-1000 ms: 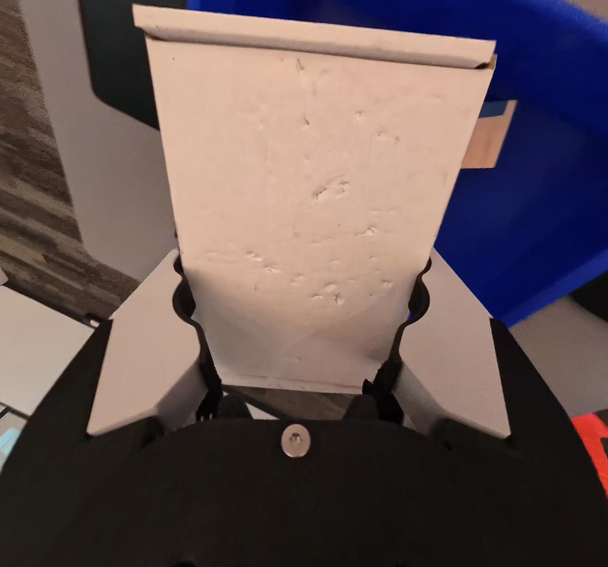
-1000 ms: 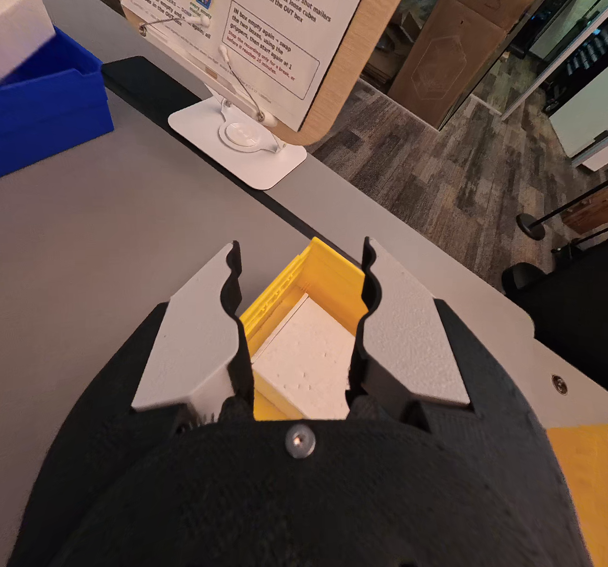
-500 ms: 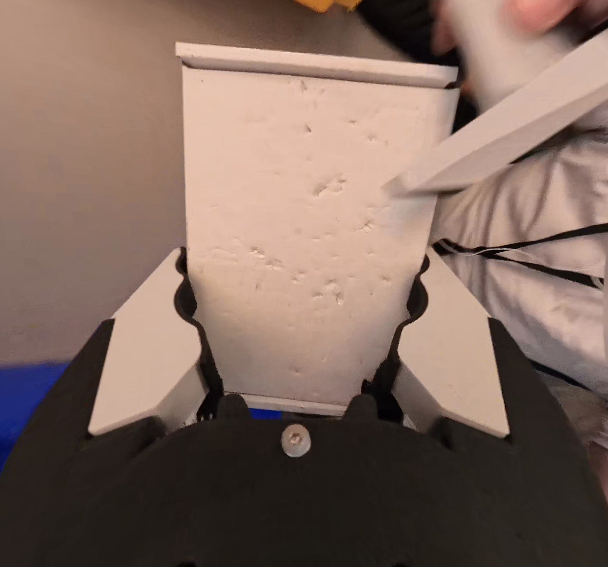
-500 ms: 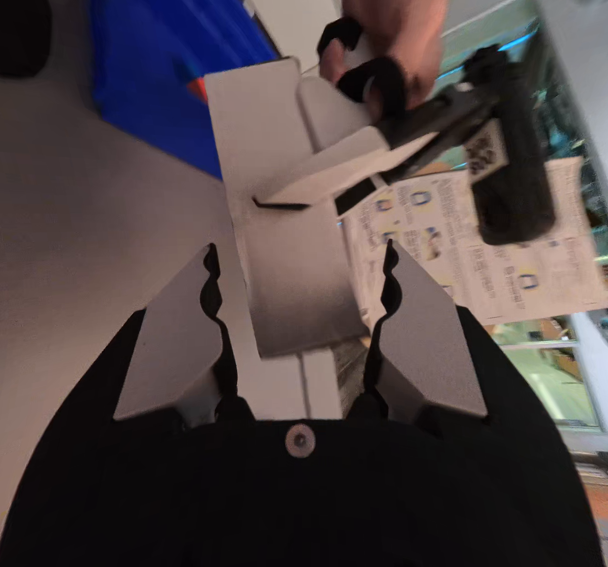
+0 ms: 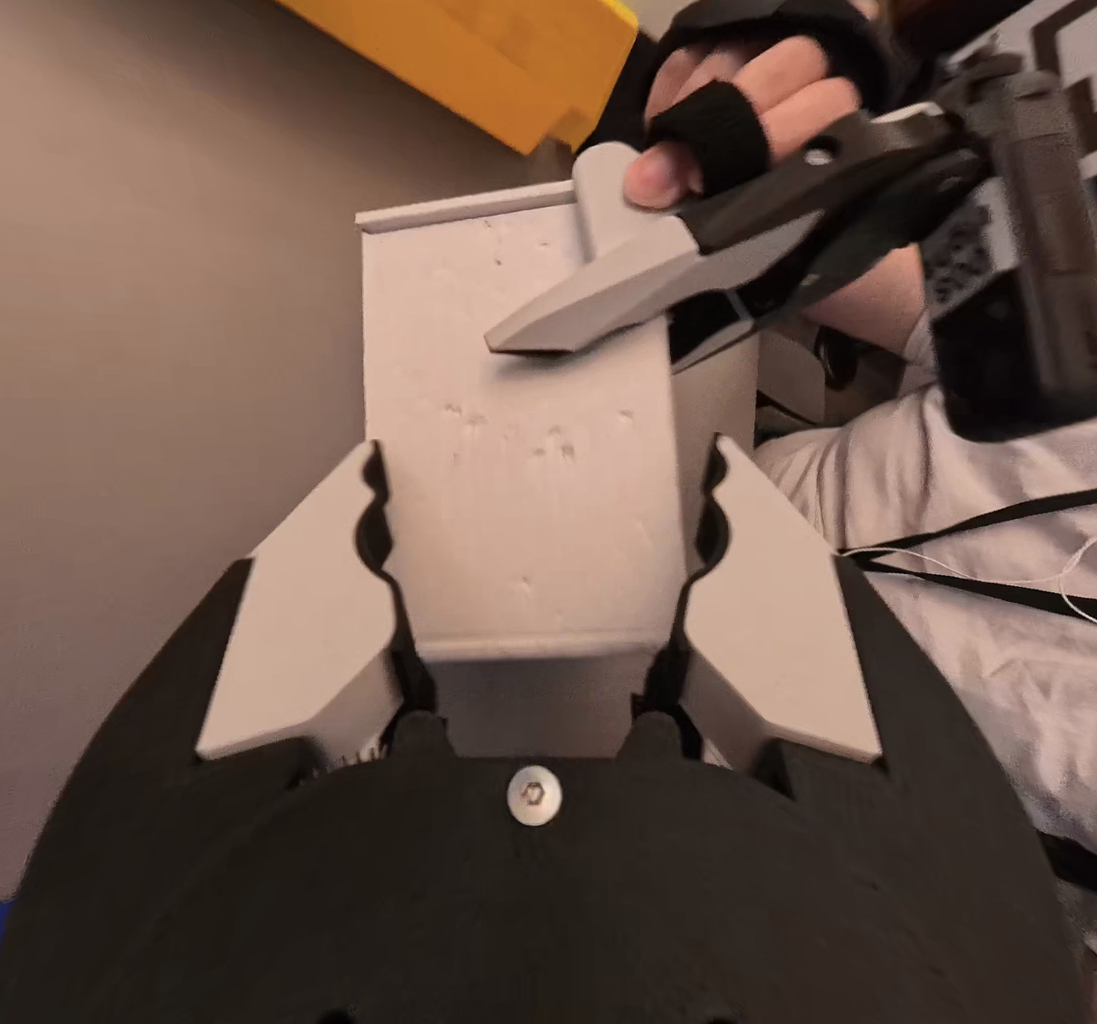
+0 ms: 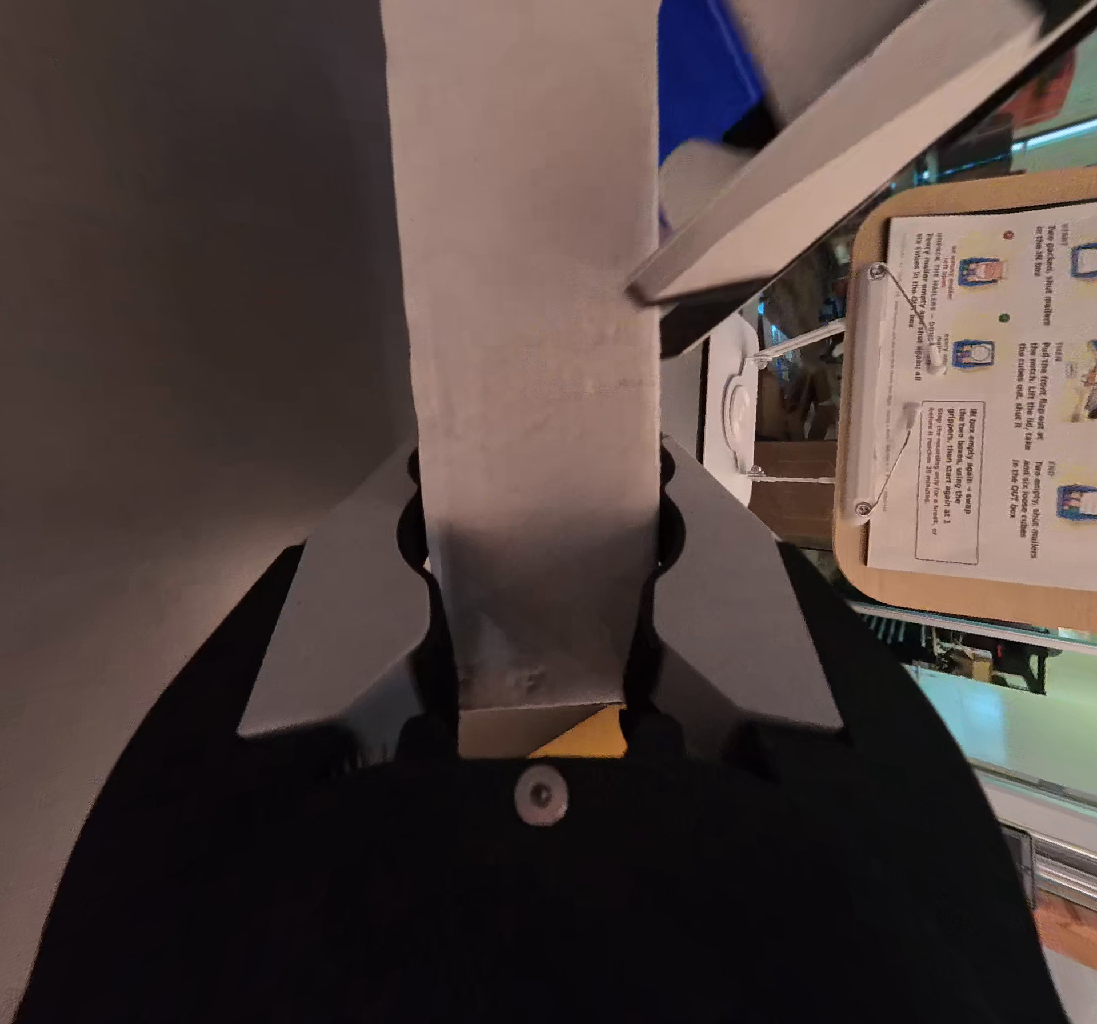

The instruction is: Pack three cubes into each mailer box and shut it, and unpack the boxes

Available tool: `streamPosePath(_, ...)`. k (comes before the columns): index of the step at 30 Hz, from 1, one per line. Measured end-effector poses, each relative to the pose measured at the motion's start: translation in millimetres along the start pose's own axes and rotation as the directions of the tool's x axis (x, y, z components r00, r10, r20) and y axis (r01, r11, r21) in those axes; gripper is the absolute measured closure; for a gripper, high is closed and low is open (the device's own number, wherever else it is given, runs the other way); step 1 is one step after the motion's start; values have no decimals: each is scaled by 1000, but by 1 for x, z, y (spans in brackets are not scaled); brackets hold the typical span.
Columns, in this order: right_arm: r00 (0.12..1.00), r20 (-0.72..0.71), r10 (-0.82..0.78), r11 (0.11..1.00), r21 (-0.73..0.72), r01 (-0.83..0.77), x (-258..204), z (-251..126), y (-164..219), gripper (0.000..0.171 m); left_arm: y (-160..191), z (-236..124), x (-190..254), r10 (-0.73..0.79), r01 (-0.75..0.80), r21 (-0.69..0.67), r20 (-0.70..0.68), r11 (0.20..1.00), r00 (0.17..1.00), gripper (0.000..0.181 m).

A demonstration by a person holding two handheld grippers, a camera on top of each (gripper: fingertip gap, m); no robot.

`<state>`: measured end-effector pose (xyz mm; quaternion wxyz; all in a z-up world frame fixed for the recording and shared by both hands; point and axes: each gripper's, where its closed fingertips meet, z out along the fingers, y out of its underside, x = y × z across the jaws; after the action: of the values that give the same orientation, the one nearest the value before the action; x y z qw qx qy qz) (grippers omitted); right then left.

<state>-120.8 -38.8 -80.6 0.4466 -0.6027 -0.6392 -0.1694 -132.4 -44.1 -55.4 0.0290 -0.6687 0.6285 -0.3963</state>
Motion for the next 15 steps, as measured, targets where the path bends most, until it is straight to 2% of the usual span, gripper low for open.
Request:
streamPosePath(1, 1000, 10, -8, 1000, -18, 8, -2, 1, 3, 98, 1, -8, -1, 6, -8, 50, 27, 999, 1000, 93)
streamPosePath(3, 1000, 27, -12, 999, -47, 13, -6, 5, 9, 98, 6, -22, 9, 38, -43, 154, 34, 987, 999, 106)
streamPosePath(6, 998, 62, 2, 998, -56, 2, -11, 7, 13, 97, 24, -30, 24, 122, -151, 238, 132, 959, 984, 105)
streamPosePath(9, 994, 103, 27, 999, -47, -23, -15, 6, 13, 98, 41, -26, 36, 250, -333, 273, 299, 902, 921, 93)
streamPosePath(11, 989, 138, 48, 998, -48, -42, -19, 5, 13, 98, 46, -21, 37, 311, -464, 277, 455, 842, 835, 74)
streamPosePath(13, 986, 154, 59, 997, -49, -52, -20, 5, 13, 98, 50, -19, 30, 352, -591, 218, 628, 777, 694, 91)
streamPosePath(15, 982, 175, 72, 997, -45, -65, -23, 5, 13, 98, 49, -19, 23, 370, -676, 143, 746, 723, 553, 95)
